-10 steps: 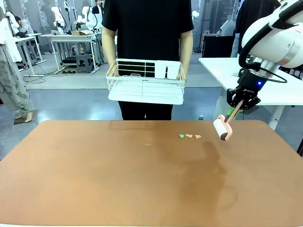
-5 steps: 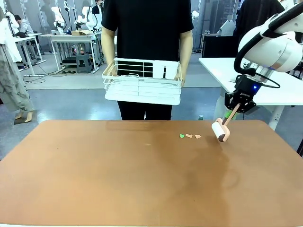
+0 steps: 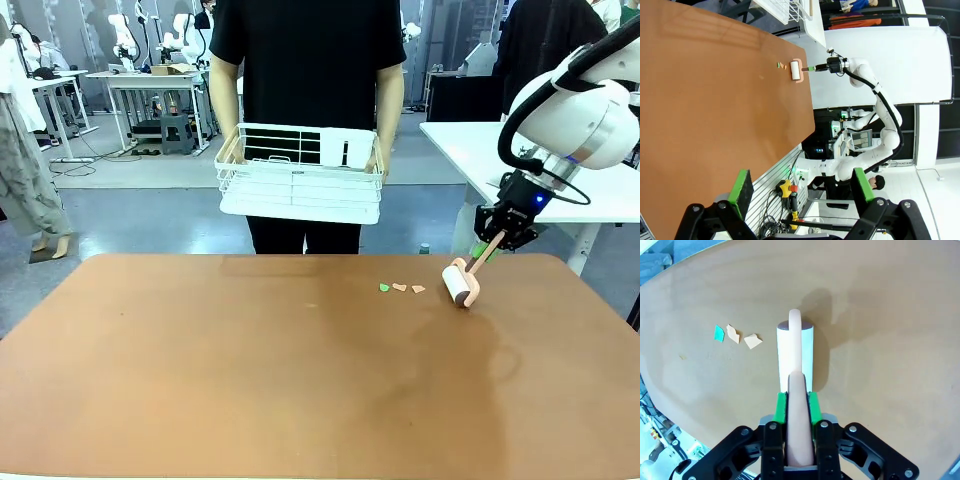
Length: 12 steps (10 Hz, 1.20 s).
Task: Clean the table.
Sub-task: Clean the table with the Lint Roller when the human lifts the Dish drying rack.
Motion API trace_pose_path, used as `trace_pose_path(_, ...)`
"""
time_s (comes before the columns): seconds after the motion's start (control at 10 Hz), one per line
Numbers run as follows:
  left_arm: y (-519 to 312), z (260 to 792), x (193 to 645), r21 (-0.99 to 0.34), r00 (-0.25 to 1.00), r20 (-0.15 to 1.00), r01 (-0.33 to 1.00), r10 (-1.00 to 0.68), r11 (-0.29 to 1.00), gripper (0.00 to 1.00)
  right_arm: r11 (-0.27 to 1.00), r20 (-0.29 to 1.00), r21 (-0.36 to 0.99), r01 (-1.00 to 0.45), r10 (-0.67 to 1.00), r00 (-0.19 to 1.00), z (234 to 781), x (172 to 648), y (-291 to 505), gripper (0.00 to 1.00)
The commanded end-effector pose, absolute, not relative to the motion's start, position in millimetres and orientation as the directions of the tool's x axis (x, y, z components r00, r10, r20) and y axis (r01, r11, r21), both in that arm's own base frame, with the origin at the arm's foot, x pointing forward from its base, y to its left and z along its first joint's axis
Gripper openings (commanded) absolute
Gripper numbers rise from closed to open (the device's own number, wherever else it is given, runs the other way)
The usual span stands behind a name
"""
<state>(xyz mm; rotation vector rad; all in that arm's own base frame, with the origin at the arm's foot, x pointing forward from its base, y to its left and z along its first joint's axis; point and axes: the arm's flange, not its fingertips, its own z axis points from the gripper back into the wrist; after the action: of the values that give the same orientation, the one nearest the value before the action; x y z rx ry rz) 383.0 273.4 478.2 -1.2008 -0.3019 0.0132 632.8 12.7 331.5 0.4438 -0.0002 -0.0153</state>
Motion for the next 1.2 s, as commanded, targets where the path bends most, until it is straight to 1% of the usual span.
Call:
trace_pose_path(0.0,274,479,379,-0.918,0.957,0.235,0.161,0.172,0.363,1.0,0.87,0.033,0.493,-0.015,-0.001,0.999,309,628,13,0.21)
trace_pose_path(0.2,274,479,379,-0.918,0.957,0.235,0.161,0.172,0.363,1.0,0.842,0.011,0.539,0.009,-0.018,1.0,287,622,7,0.21)
trace_pose_path(0.3,274,479,379,-0.918,0.957,0.235,0.161,0.172,0.363,1.0,0.842,0.007,0.539,0.011,-0.018,1.0,279,621,13,0.21)
trace_pose_path(0.5,274,479,379,-0.918,0.957,0.235,0.161,0.172,0.363,1.0,0.827,-0.032,0.561,-0.017,0.043,0.999,258,628,47,0.21)
trace_pose_path(0.6,274,479,379,-0.918,0.957,0.235,0.161,0.172,0.363,1.0,0.804,-0.073,0.594,-0.041,0.104,0.992,246,635,77,0.21)
trace_pose_path(0.7,274,479,379,-0.918,0.957,0.235,0.161,0.172,0.363,1.0,0.761,-0.119,0.649,-0.024,0.133,0.984,234,640,115,0.21)
trace_pose_path(0.8,274,479,379,-0.918,0.957,0.235,0.161,0.172,0.363,1.0,0.771,-0.146,0.636,-0.003,0.125,0.981,224,641,158,0.21)
trace_pose_path(1.0,274,479,379,-0.918,0.957,0.235,0.161,0.172,0.363,1.0,0.756,-0.155,0.655,0.0,0.135,0.979,219,632,219,0.21)
trace_pose_path(1.1,274,479,379,-0.918,0.957,0.235,0.161,0.172,0.363,1.0,0.759,-0.137,0.651,-0.001,0.118,0.984,224,629,223,0.21)
